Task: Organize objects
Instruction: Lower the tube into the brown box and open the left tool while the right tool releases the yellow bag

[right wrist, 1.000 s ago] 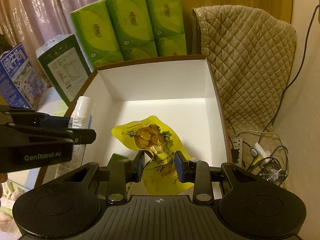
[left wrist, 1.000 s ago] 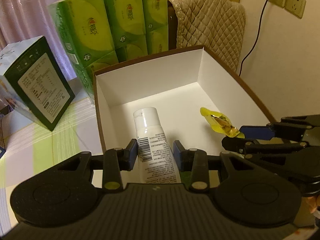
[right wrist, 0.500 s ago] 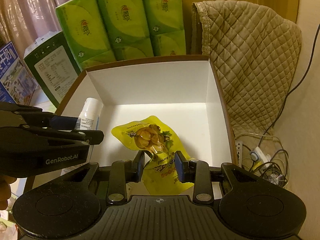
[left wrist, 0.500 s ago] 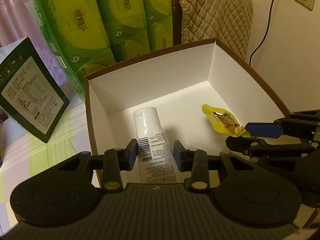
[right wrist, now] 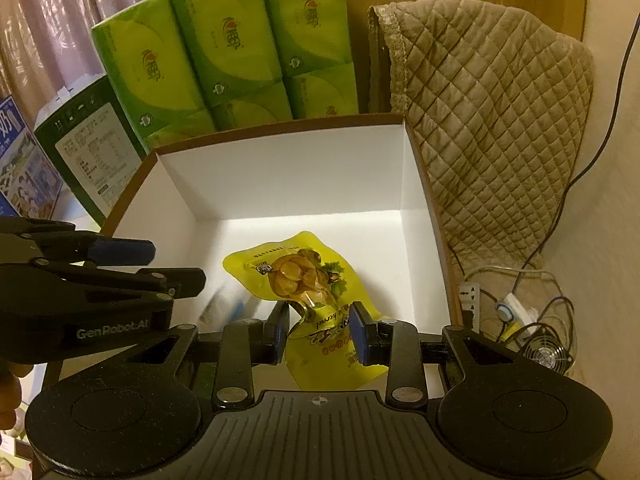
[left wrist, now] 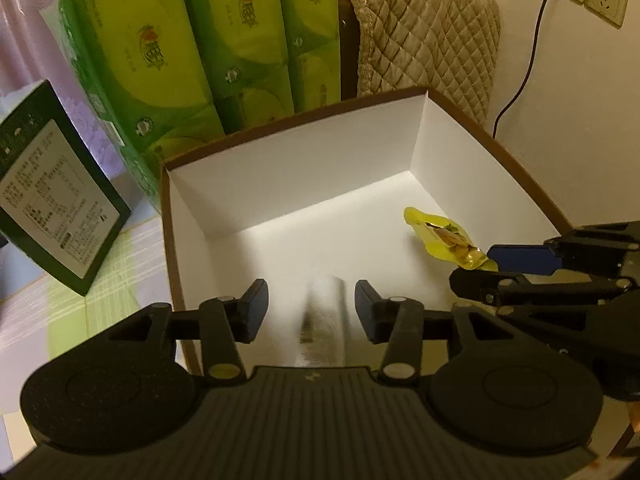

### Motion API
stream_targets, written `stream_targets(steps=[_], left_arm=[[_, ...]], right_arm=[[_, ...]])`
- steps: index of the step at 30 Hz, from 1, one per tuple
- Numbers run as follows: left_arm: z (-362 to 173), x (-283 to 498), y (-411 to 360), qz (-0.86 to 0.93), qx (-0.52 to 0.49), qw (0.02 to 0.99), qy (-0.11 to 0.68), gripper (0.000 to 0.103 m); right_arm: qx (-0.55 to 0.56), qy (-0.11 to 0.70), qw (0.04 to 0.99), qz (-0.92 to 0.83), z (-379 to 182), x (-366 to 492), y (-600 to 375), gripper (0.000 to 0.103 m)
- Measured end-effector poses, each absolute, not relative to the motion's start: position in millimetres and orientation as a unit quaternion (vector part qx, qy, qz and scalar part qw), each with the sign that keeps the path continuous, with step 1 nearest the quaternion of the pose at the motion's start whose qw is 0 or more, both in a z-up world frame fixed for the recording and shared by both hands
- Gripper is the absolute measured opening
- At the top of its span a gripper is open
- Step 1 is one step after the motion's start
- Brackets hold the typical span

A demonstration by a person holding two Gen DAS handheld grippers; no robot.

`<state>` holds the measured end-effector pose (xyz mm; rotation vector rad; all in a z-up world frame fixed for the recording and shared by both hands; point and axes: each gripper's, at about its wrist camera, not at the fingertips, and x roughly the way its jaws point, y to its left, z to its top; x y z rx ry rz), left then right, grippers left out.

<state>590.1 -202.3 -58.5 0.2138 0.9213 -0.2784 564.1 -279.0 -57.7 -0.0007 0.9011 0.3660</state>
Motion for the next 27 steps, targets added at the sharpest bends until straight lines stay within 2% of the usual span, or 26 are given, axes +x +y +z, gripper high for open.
stream_targets(steps=[12, 15, 17, 19, 27], left_arm=[[-52.7, 584.9, -191.5, -0.132, 0.088, 0.883, 0.441, 0.049], [-48.3, 582.6, -187.4, -0.129, 0.082, 0.885, 0.439, 0.059], [-45.6, 581.1, -184.2, -0.126, 0.077, 0.887, 0.437, 0.060], [-43.5, 579.8, -181.5, -0.125, 0.074, 0.887, 0.438, 0.061], [-31.1, 564.8, -177.2, -0.126, 0.061, 0.890, 0.434, 0.074]], right_arm=[[0.019, 0.405, 0.897, 0.173, -49.2, 566.3, -282.0, 0.030], [0.025, 0.393, 0.902, 0.175, -44.2, 566.8, -283.8, 0.041], [0.031, 0.381, 0.908, 0.171, -40.7, 564.1, -286.4, 0.054], [0.038, 0.374, 0.910, 0.176, -36.9, 561.4, -288.9, 0.057], [0.052, 0.374, 0.908, 0.184, -27.8, 543.9, -298.8, 0.063]])
